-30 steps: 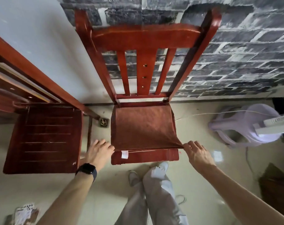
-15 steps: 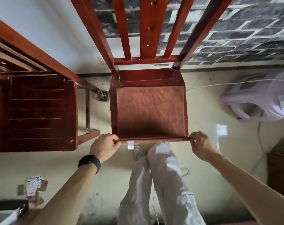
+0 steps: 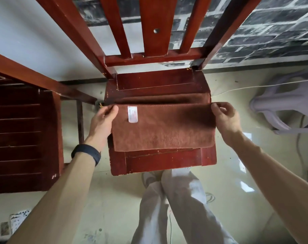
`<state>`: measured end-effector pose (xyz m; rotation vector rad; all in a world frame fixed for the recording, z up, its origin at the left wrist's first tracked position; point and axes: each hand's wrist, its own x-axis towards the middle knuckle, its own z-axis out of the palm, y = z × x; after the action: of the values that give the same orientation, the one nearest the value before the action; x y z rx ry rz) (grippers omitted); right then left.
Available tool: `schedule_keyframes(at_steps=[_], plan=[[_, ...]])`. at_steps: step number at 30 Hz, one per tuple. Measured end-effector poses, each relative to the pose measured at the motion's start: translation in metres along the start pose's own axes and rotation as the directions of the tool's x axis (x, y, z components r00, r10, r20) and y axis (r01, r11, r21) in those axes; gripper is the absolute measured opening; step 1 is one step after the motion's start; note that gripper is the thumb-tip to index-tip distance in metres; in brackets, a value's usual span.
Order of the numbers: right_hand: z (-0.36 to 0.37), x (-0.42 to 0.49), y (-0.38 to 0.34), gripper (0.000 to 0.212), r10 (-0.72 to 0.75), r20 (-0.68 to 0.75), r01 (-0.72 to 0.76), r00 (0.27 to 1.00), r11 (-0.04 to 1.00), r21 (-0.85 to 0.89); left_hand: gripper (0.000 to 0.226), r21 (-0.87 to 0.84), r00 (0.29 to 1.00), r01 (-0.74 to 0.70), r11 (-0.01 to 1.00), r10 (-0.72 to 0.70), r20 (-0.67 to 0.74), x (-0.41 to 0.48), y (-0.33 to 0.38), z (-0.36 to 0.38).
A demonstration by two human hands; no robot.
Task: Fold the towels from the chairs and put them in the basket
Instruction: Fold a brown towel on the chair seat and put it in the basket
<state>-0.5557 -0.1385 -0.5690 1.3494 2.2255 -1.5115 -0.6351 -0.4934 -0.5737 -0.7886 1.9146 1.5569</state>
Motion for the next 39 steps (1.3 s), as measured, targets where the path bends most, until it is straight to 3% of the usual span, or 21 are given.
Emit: schedule_keyframes(at_steps=[6,12,18,23,25,27,28,30,33,36,39], plan=[[0.026,0.040,0.004,0.026,-0.084,-0.090,0.075,0.992,0.992,-0.103,0.011,0.069,0.983,-0.109,0.992,0.118,-0.144,0.033,-0.001,0.022],[0.036,0.047,0.001,0.026,-0.128,-0.115,0.102,0.985,0.973,-0.208,0.020,0.314,0.948,-0.122,0.941,0.204,-0.245,0.048,-0.009,0.025],[0.042,0.044,0.003,0.024,-0.269,-0.151,0.199,0.951,0.909,-0.366,0.032,0.467,0.904,-0.165,0.869,0.323,-0.281,0.052,-0.005,0.031],[0.046,0.041,0.008,0.026,-0.272,-0.176,0.170,0.946,0.880,-0.444,0.035,0.726,0.855,-0.131,0.676,0.447,-0.262,0.042,-0.005,0.036],[0.044,0.030,0.008,0.034,-0.356,-0.208,0.216,0.911,0.843,-0.493,0.043,0.858,0.776,-0.163,0.488,0.600,-0.193,0.027,-0.010,0.040],[0.049,0.009,0.007,0.040,-0.513,-0.170,0.321,0.841,0.728,-0.606,0.050,0.934,0.677,-0.257,0.250,0.736,-0.010,0.005,-0.017,0.053],[0.054,-0.006,0.007,0.040,-0.570,-0.102,0.384,0.815,0.664,-0.642,0.051,0.932,0.665,-0.325,0.162,0.740,0.102,-0.004,-0.022,0.063],[0.072,-0.030,0.013,0.046,-0.633,0.141,0.542,0.761,0.502,-0.674,0.056,0.892,0.702,-0.443,0.090,0.653,0.283,-0.017,-0.034,0.085],[0.088,-0.038,0.028,0.070,-0.505,0.490,0.666,0.711,0.260,-0.699,0.080,0.880,0.778,-0.475,-0.007,0.464,0.424,-0.015,-0.051,0.094],[0.070,-0.013,0.046,0.086,-0.442,0.534,0.652,0.721,0.170,-0.739,0.097,0.883,0.790,-0.458,-0.102,0.409,0.457,0.003,-0.058,0.068],[0.054,0.003,0.055,0.095,-0.436,0.448,0.573,0.780,0.211,-0.792,0.096,0.876,0.777,-0.454,-0.166,0.407,0.480,0.019,-0.054,0.046]])
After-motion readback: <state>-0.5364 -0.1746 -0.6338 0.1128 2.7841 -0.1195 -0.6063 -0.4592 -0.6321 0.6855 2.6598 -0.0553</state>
